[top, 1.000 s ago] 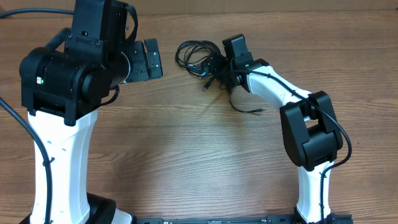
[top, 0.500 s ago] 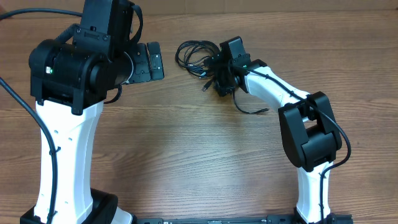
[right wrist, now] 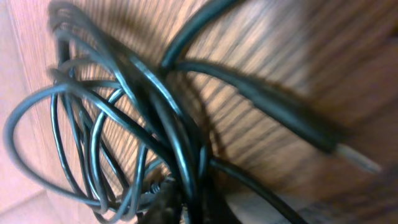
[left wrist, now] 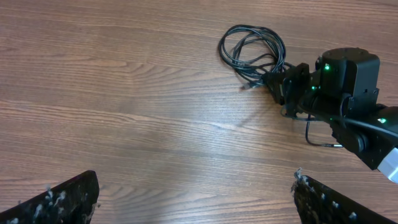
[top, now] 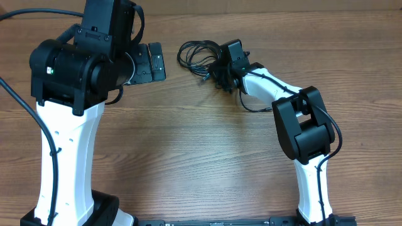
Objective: Untangle cables
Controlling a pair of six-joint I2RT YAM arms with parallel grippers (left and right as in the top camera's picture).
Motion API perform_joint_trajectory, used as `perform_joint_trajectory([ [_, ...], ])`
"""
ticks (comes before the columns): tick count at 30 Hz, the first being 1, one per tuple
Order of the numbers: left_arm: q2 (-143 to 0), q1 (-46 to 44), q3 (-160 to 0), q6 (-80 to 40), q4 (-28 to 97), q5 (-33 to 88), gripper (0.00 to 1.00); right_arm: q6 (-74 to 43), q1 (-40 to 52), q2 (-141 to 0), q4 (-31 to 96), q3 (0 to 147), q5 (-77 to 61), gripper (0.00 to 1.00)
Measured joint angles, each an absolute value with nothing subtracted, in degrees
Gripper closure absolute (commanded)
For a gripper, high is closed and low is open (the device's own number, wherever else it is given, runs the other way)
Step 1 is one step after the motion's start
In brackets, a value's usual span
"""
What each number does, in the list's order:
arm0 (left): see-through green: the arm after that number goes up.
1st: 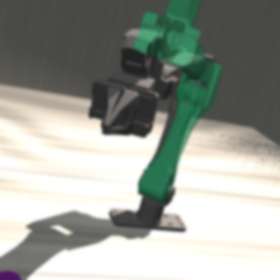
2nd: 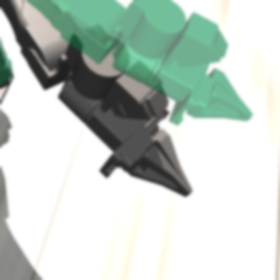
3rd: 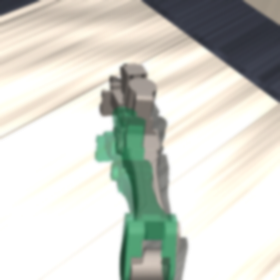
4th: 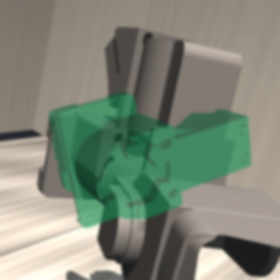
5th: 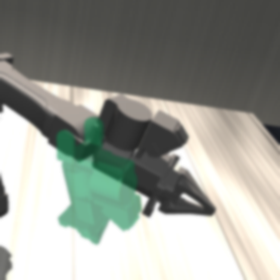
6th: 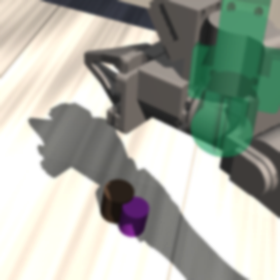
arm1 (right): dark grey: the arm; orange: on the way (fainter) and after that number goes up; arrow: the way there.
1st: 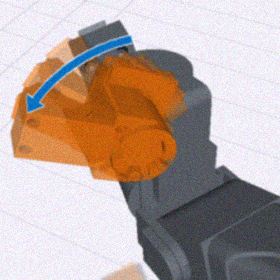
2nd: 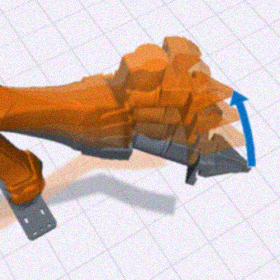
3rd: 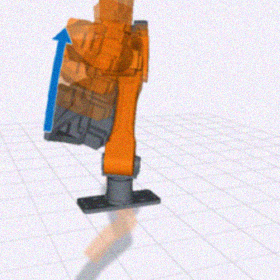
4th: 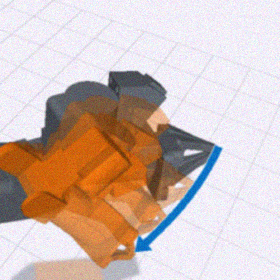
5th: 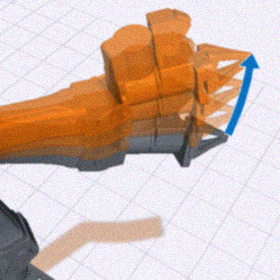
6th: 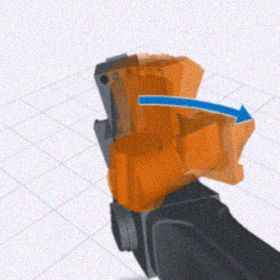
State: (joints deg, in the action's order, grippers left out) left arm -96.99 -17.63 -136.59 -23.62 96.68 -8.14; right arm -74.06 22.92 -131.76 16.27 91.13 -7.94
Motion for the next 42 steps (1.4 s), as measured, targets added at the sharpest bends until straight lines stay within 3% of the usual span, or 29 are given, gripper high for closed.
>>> perform_joint_trajectory([
  [5,-97.0,-17.6,-136.6,-23.6,96.7,-8.1,0.02,-66.6,22.9,-131.3,18.2,91.4,-8.7,0.96],
  [8,-97.0,-17.6,-136.6,-23.7,96.6,-8.7,0.14,-60.9,22.9,-129.3,22.9,90.9,-8.7,0.96],
  [10,-97.1,-17.6,-136.6,-23.6,96.5,-10.3,0.15,-56.6,23.0,-126.5,26.3,89.8,-8.6,0.96],
  [19,-102.4,-17.6,-136.6,-23.6,94.6,-15.9,0.11,-36.8,23.3,-97.3,38.3,88.9,-8.0,0.96],
  [25,-111.6,-17.6,-136.6,-13.4,91.2,-3.9,0.14,-21.0,23.7,-83.3,46.4,89.6,-8.0,0.96],
  [26,-113.6,-17.6,-136.6,-11.2,90.9,-0.6,0.14,-18.6,23.7,-82.4,47.3,89.6,-7.6,0.64],
  [27,-115.2,-17.6,-136.6,-9.4,90.8,2.0,0.14,-16.5,23.8,-81.9,48.1,89.6,-7.0,0.00],
  [35,-122.0,-17.6,-136.4,-3.9,90.8,8.8,0.13,-9.6,23.7,-82.1,51.9,89.6,2.9,0.00],
  [42,-118.0,-17.6,-136.3,-8.1,90.8,0.4,0.12,-15.2,23.7,-86.9,56.7,89.6,3.1,0.00],
])
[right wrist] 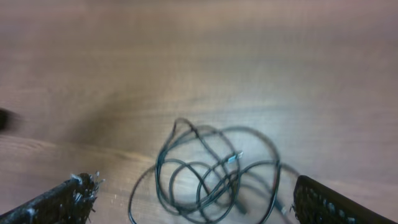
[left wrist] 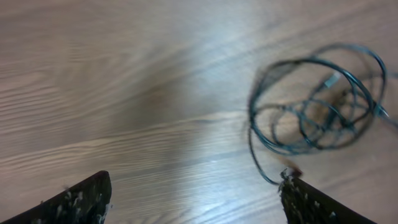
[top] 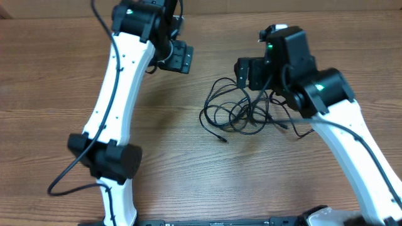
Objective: Untangle cables
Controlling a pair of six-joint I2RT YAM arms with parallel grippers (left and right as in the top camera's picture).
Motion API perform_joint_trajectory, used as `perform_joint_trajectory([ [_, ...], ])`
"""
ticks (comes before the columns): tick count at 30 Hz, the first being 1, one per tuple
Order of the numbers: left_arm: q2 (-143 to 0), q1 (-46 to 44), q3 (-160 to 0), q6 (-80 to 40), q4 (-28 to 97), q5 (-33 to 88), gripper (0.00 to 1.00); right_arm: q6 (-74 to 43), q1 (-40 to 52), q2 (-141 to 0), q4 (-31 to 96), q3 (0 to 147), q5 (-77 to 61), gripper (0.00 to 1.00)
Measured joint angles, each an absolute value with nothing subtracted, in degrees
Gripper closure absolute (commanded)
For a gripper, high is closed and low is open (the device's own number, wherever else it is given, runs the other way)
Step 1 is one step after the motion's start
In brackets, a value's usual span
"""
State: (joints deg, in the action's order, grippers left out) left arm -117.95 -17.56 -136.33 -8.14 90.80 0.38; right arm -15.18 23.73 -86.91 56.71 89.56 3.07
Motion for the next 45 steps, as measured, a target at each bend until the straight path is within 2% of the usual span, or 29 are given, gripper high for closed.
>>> perform_joint_trajectory([
  [5,-109.5,-17.5,-136.3,-10.6,90.6,-4.6,0.06,-19.0,23.9,-93.7,57.0,89.4,-2.5,0.00],
  [12,-98.9,-17.5,-136.8,-12.3,92.4,-6.3,0.04,-23.2,26.2,-102.6,51.0,87.3,-8.3,0.00],
  [18,-98.1,-17.5,-136.9,-13.1,96.6,-6.4,0.03,-16.3,27.8,-109.4,41.9,84.9,0.6,0.00],
  [25,-98.3,-17.5,-136.6,-13.2,96.7,-4.7,0.03,-3.1,24.4,-116.7,32.8,84.8,7.8,0.00],
  [26,-98.3,-17.5,-136.6,-13.2,96.7,-4.5,0.03,-1.7,23.6,-117.9,32.1,84.8,8.2,0.04],
  [27,-98.3,-17.5,-136.6,-13.2,96.7,-4.4,0.03,-0.9,23.1,-118.7,31.6,84.8,8.4,0.44],
  [28,-98.3,-17.5,-136.6,-13.2,96.7,-4.3,0.03,0.0,22.5,-119.5,31.2,84.8,8.5,0.96],
  [34,-98.3,-17.5,-136.6,-13.1,96.7,-4.1,0.01,1.5,20.1,-121.5,33.1,84.8,6.8,0.96],
  [38,-98.3,-17.5,-136.6,-13.0,96.6,-4.1,0.00,1.5,20.1,-120.7,39.9,86.5,6.8,0.96],
  [45,-99.1,-17.5,-136.6,-11.3,95.5,-4.1,0.05,-2.3,21.4,-109.6,55.0,102.6,5.3,0.96],
])
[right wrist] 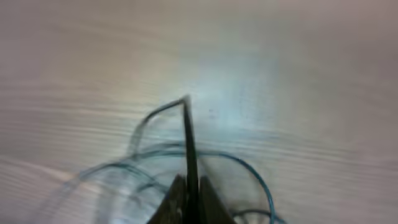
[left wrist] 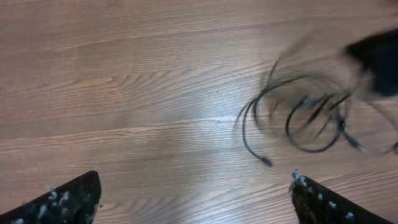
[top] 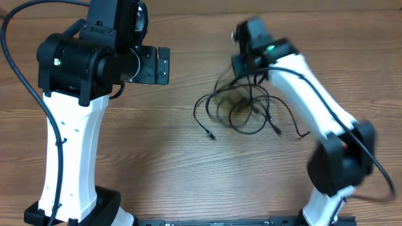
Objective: Untangle cables
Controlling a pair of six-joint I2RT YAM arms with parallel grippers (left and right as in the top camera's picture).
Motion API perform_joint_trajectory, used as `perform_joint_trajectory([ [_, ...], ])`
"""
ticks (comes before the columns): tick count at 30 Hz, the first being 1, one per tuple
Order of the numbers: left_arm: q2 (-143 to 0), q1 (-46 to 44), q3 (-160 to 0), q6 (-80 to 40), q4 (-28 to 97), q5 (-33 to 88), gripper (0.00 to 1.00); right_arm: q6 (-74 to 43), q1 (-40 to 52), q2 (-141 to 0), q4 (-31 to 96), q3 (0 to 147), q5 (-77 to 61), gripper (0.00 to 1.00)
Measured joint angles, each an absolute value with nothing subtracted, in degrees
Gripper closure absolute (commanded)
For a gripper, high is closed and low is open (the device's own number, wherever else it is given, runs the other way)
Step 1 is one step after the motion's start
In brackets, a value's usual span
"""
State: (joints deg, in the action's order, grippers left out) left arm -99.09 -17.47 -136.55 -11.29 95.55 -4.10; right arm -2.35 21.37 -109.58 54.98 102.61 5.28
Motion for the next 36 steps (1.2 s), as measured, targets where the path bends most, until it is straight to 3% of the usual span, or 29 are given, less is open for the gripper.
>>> perform_joint_trajectory([
  [7,-105.5,-17.5,-136.6,-9.6,95.6,-4.1,0.00,-3.8,21.5,-94.1,61.4,122.1,-0.8,0.96],
  [13,-113.7,-17.5,-136.5,-8.9,96.1,-4.0,0.07,-4.1,21.5,-88.5,55.0,125.0,-2.8,0.96],
  [21,-116.8,-17.5,-136.1,-8.8,96.2,-1.7,0.04,-4.1,21.5,-88.1,55.5,125.0,-1.0,0.96],
  [25,-115.1,-17.5,-136.1,-9.2,94.0,3.6,0.00,-4.1,21.5,-91.2,57.4,125.0,0.5,0.96],
  [36,-109.9,-16.7,-136.2,-27.4,82.4,25.7,0.00,-4.1,21.5,-93.5,57.8,125.0,2.0,0.96],
])
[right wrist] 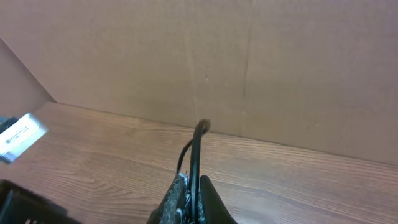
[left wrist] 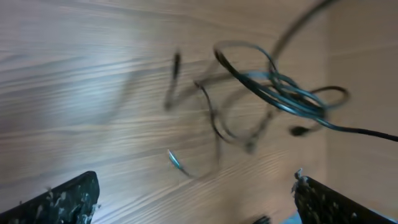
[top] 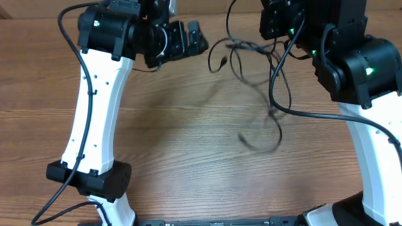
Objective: Untangle cables
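Observation:
A tangle of thin black cable (top: pixel 272 88) hangs in the air off the wooden table (top: pixel 188 144), loops trailing down with a loose end low at the centre right. My right gripper (right wrist: pixel 194 190) is raised high and shut on one strand (right wrist: pixel 196 146), which stands up between its fingers. In the overhead view it sits at the top right (top: pixel 276 25). My left gripper (top: pixel 191 37) is open, just left of the cable's upper loops. The left wrist view shows its fingertips (left wrist: pixel 62 199) wide apart, the blurred tangle (left wrist: pixel 280 93) ahead at the right.
A brown cardboard wall (right wrist: pixel 249 62) stands behind the table's far edge. Both arm columns rise from bases at the near edge, left (top: pixel 94 125) and right (top: pixel 370 144). A black arm lead (top: pixel 314 115) runs beside the right arm.
My right gripper, still shut on the strand, has gone from low over the table to high up, so the tangle now hangs stretched. My left gripper has moved right, closer to the cable.
First my right gripper was down in the tight bundle at the far middle of the table. Then the cable lay looser mid-table under my open right gripper. Then that gripper was shut on a strand just above the table, and now it holds the cable up high.

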Controlling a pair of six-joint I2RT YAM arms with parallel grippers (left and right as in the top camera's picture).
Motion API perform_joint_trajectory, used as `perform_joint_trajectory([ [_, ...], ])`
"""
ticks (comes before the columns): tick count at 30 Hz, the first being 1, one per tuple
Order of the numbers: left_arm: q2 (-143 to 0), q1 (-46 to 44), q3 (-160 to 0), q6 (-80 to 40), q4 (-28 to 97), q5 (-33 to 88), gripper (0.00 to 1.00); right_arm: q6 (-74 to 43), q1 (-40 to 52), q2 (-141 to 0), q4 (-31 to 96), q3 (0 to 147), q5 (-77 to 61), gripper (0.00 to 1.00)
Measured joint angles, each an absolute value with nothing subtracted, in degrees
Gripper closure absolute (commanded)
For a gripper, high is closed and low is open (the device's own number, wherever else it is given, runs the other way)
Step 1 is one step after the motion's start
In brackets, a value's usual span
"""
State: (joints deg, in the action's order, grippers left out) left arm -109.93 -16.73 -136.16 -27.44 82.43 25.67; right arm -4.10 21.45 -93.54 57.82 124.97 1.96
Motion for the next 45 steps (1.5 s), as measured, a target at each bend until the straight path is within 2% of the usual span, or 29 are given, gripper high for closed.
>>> perform_joint_trajectory([
  [10,-116.1,-22.2,-136.2,-32.7,69.3,23.1,0.00,-4.3,22.1,-93.2,61.0,125.0,-2.8,0.96],
  [15,-120.6,-22.0,-136.1,-33.1,65.4,16.5,0.00,-4.3,24.7,-90.4,64.7,125.0,-4.6,0.96],
  [19,-121.3,-22.2,-136.1,-32.8,72.9,2.5,0.03,-4.3,25.3,-86.5,66.0,125.0,-5.1,0.96],
  [24,-121.3,-19.8,-136.1,-35.5,92.6,-20.5,0.02,-3.2,25.1,-82.3,66.3,125.0,-3.2,0.96],
  [28,-120.1,-14.1,-136.0,-36.3,96.5,-26.5,0.02,-2.5,23.9,-82.3,66.9,125.2,-1.9,0.96],
  [29,-119.2,-12.2,-136.0,-36.2,96.5,-26.3,0.10,-2.3,23.4,-82.9,67.1,125.2,-1.6,0.96],
  [30,-118.4,-10.8,-136.0,-36.0,96.4,-26.1,0.24,-2.3,23.2,-83.6,67.4,125.2,-1.4,0.96],
  [31,-117.1,-8.9,-136.0,-35.6,96.1,-25.3,0.49,-2.2,23.0,-84.3,67.9,125.2,-1.2,0.96],
  [32,-115.8,-7.5,-136.0,-34.6,95.6,-24.4,0.96,-2.1,22.9,-85.1,68.4,125.2,-1.1,0.96],
  [39,-108.1,-6.3,-136.0,-29.0,90.3,-13.3,0.96,-1.9,22.9,-90.5,71.3,123.6,-4.6,0.96],
  [45,-107.2,-6.4,-136.0,-26.9,85.6,2.7,0.96,1.5,22.9,-95.1,69.1,122.3,-17.3,0.96],
])
